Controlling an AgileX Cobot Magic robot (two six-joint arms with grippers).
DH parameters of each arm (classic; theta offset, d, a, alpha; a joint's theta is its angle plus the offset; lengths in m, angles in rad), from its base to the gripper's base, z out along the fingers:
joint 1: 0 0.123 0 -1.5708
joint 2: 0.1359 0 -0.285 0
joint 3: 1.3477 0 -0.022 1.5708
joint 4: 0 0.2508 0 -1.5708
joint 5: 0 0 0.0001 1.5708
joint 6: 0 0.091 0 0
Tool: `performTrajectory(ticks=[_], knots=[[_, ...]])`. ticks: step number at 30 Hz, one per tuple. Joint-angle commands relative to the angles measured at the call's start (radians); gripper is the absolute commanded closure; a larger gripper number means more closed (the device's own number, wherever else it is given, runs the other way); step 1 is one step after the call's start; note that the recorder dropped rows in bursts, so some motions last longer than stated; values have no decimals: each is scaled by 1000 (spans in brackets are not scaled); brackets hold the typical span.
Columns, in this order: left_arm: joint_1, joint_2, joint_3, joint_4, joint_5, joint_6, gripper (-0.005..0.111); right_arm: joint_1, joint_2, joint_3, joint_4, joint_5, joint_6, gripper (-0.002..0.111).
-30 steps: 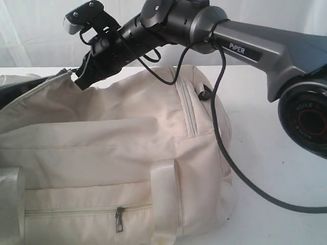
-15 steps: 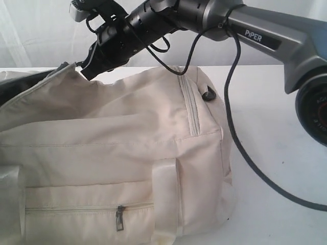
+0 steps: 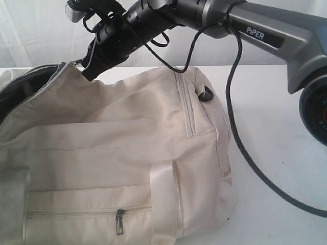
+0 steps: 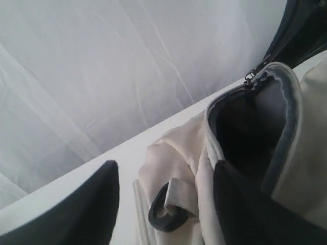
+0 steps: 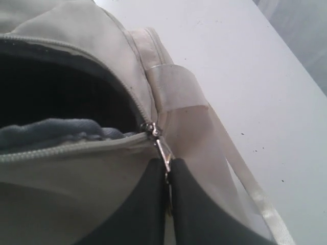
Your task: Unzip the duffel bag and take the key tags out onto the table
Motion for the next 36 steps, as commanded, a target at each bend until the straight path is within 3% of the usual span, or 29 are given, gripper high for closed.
performTrajectory(ticks=[1,8,14,22,31,36], knots=[[2,-13,-3,62,-65,-7,48,-2,-21,-2,-8,-13,-11,108],[2,0,-3,137,-235,-76,48,-2,-21,-2,-2,-24,-11,108],[2,115,-3,143,-362,-81,48,-2,-21,-2,-2,-24,-11,108],[2,317,-11,35,-493,128,48,-1,-21,-2,0,-17,-11,108],[2,471,-108,39,-492,112,48,-1,-21,-2,5,-15,-11,108],[0,518,-132,70,-497,-7,69,-1,-21,-2,5,-17,-11,108]])
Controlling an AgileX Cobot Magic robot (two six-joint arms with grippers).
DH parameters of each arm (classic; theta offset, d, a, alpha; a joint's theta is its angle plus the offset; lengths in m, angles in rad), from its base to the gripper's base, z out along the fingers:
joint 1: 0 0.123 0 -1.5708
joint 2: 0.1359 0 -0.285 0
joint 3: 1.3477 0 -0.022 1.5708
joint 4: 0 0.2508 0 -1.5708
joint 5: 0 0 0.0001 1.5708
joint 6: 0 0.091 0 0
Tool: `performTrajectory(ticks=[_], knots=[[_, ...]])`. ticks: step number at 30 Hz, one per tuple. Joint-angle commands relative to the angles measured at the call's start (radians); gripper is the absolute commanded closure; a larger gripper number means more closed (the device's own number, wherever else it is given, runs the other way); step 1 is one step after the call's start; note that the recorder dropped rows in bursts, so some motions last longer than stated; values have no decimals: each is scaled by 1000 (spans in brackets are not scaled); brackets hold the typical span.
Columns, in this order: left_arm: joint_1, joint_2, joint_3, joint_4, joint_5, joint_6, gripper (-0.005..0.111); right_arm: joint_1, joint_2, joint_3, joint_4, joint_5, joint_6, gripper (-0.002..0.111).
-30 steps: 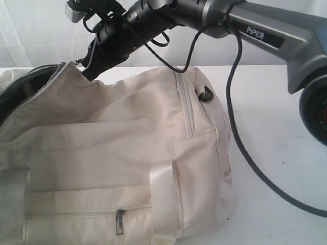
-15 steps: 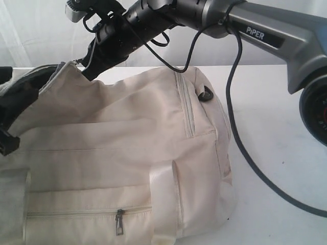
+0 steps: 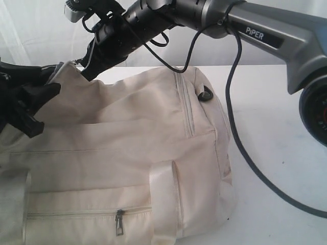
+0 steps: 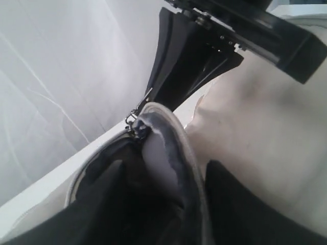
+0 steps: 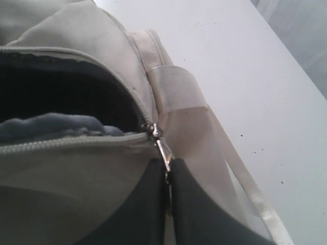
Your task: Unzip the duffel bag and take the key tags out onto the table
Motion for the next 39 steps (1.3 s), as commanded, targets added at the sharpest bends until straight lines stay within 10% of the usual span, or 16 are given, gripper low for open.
performTrajectory(ticks=[1,8,39], knots=[[0,21,-15,24,-10,-77,75,-5,-21,-2,7,-11,-11,108],[0,10,-15,9,1,-77,107,-5,-23,-2,1,-3,-3,108],[0,-291,-15,-64,535,-166,107,-125,-60,37,-204,29,150,108]])
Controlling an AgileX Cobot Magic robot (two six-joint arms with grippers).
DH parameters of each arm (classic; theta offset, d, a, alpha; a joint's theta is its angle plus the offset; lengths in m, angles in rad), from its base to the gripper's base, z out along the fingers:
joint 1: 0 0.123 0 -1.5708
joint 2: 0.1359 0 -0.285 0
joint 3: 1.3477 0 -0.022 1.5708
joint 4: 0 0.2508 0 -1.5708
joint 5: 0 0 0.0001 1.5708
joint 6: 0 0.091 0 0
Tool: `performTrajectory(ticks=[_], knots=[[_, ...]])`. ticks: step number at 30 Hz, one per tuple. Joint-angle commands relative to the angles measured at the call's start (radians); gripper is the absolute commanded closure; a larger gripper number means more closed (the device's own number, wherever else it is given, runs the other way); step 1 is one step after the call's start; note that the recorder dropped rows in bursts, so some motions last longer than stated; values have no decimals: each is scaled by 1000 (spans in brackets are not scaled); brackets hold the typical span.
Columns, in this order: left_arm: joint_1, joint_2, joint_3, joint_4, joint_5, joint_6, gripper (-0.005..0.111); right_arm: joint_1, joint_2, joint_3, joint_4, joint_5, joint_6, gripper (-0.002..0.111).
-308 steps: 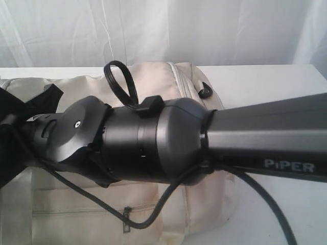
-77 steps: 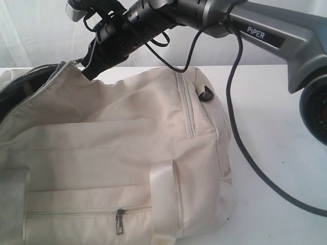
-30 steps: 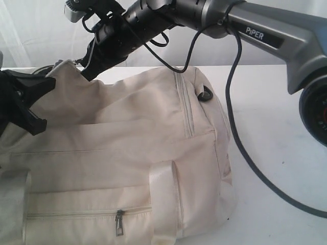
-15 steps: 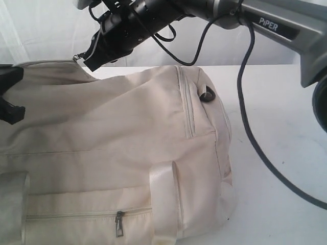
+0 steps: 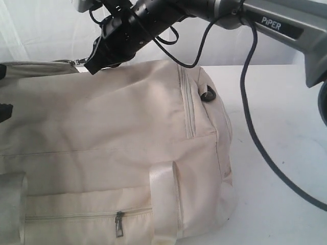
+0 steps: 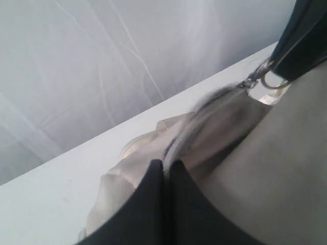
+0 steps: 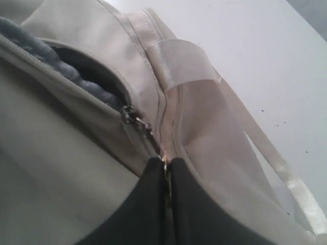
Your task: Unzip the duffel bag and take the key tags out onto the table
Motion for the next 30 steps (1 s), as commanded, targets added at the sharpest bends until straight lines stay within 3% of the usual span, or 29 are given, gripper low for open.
performTrajectory(ticks=[1,11,18,30], knots=[[14,-33,-5,-47,106,-14,107,-97,-11,7,-176,-62,16,108],[14,-33,-5,-49,128,-14,107,-109,-11,7,-189,-15,18,108],[14,-33,-5,-51,141,-14,107,-159,-25,7,-195,116,20,108],[14,-33,-5,-51,152,-14,107,-247,-142,7,-167,175,16,108]])
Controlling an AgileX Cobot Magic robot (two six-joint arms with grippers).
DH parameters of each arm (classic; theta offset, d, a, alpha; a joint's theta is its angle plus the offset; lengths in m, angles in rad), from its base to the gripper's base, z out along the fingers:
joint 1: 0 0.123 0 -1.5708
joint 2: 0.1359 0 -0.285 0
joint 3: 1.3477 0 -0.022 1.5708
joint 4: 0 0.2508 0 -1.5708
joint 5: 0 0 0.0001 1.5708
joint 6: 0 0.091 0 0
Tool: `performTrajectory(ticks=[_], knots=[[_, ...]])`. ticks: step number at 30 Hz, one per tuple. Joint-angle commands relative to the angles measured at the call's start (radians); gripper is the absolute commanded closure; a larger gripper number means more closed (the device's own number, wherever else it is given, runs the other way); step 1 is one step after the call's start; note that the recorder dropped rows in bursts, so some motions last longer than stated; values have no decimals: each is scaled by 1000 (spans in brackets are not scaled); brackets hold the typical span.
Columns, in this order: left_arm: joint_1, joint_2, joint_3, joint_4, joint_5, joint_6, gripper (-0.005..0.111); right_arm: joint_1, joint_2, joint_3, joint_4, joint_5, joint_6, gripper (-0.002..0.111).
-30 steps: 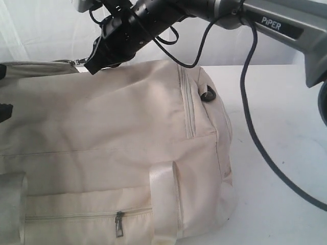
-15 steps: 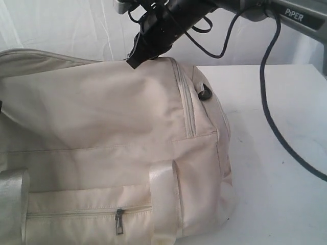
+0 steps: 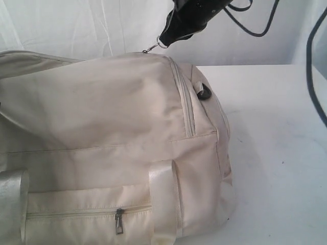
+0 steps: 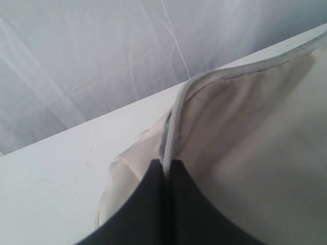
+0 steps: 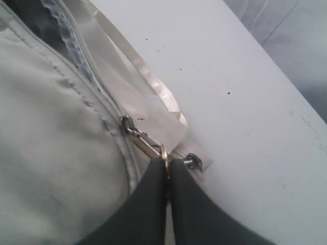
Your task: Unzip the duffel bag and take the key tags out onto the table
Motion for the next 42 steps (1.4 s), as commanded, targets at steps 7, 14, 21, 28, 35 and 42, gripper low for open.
performTrajectory(ticks=[7,14,21,28,35,42], knots=[[10,-13,-5,-6,55,-2,107,-42,-88,2,4,124,-3,108],[10,-13,-5,-12,55,-2,107,-44,-130,14,2,189,-3,108],[10,-13,-5,-16,55,-5,107,-58,-210,155,-28,189,-27,108],[10,-13,-5,-16,55,-5,107,-58,-280,299,28,189,-62,108],[10,-13,-5,-16,55,-5,107,-58,-413,424,47,189,-63,108],[10,-13,-5,-16,43,-17,107,-47,-552,573,62,189,-5,108]])
